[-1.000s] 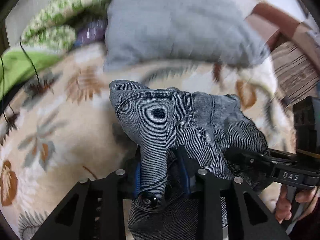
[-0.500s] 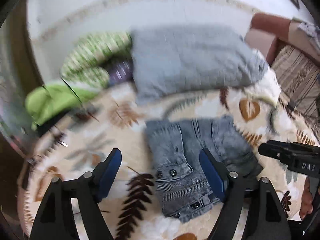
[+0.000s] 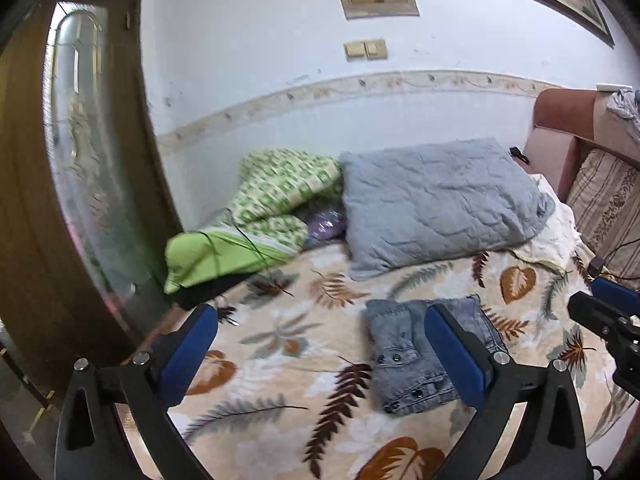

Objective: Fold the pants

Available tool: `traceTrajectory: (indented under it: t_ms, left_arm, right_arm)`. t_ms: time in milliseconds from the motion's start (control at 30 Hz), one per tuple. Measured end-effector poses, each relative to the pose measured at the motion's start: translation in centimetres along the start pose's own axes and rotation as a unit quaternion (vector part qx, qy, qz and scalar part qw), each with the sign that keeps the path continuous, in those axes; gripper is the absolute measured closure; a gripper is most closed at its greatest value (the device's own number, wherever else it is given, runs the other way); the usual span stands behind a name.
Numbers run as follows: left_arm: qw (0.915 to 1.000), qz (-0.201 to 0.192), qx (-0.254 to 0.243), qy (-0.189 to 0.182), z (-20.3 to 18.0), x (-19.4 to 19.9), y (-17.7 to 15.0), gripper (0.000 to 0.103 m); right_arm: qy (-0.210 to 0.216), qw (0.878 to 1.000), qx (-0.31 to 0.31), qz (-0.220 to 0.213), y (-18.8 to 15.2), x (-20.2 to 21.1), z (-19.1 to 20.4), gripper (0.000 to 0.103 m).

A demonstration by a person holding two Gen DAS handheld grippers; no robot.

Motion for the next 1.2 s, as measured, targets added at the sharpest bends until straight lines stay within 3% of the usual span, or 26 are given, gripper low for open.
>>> traceTrajectory:
  t_ms: [467, 1200]
  left_arm:
    - [0.9993, -0.018, 0.034, -0.007, 2.6, 4.9, 0.5, 0.0]
    - [0.9987, -0.031, 0.04, 0.005, 2.9, 5.6, 0.8, 0.0]
  right_arm:
    - [-0.02, 0.997, 0.054, -0.048, 0.5, 4.9, 4.4, 0.04]
    - [-0.027, 0.997, 0.062, -0.021, -1.1, 2.7, 3.9, 0.039]
Point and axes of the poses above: each gripper's, at about its wrist camera, not at the fingertips, and x roughly against the way its jaws point, z to its left, y to its top, the point moved 9 cm from there along -x, roughly the way its jaws point, and after that the axes turned 6 degrees about -x, right-handed, at the moved point
